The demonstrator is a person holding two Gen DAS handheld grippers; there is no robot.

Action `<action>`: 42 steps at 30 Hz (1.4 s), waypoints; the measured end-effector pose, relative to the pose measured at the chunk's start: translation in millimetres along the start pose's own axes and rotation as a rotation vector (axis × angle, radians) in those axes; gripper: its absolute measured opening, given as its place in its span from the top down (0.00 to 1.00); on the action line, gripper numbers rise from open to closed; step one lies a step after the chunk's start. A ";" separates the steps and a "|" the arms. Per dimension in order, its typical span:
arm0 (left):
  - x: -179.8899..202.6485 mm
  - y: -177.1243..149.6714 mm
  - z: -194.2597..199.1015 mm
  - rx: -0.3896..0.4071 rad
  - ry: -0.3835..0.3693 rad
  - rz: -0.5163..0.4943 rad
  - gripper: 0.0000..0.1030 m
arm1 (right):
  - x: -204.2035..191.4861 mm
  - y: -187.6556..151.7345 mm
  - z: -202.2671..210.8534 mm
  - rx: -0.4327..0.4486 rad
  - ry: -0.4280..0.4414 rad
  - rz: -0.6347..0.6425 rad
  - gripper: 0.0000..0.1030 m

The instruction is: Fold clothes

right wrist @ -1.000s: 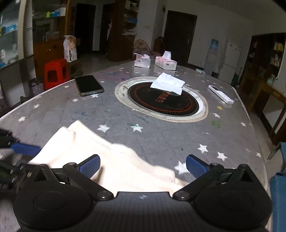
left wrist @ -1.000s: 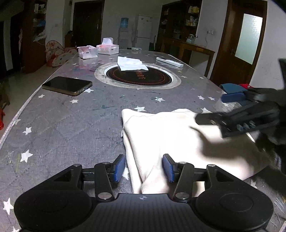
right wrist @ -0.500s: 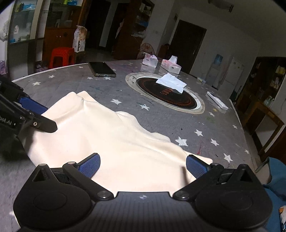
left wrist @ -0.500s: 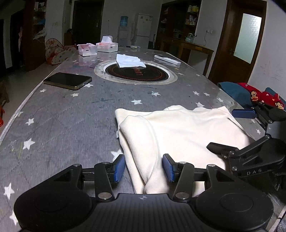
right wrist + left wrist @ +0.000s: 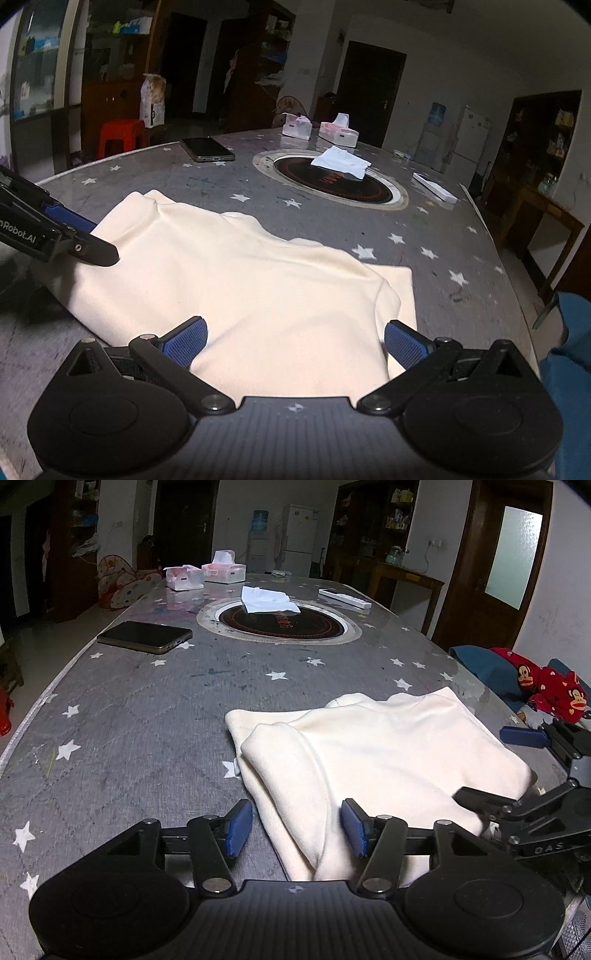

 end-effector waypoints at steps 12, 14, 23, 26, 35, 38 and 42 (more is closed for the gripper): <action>-2.2 -1.0 1.1 0.004 0.011 0.015 0.43 | 15.3 -17.7 10.3 -0.021 0.056 -0.153 0.00; -3.5 -1.1 1.1 0.005 0.006 0.017 0.43 | 19.4 -21.2 11.2 -0.033 0.077 -0.190 0.00; -9.2 0.0 0.4 0.006 0.010 0.023 0.42 | 21.4 -27.8 15.7 -0.044 0.115 -0.194 0.00; -11.2 0.7 0.3 0.006 0.021 0.024 0.41 | 21.2 -27.9 19.0 -0.053 0.136 -0.179 0.00; -13.7 2.1 0.7 -0.003 0.037 0.025 0.38 | 19.7 3.3 31.8 0.066 0.236 -0.208 0.00; -14.3 2.1 0.9 -0.003 0.039 0.030 0.38 | 15.4 14.5 12.1 0.051 0.306 -0.220 0.00; -15.1 2.2 0.7 -0.003 0.036 0.030 0.37 | 18.3 14.4 -12.9 -0.006 0.317 -0.239 0.00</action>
Point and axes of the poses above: each gripper's, at about its wrist camera, not at the fingertips, and z roughly against the way its jaws point, x to its right, y to its top, the point moved 1 cm from there along -z, roughly the way its jaws point
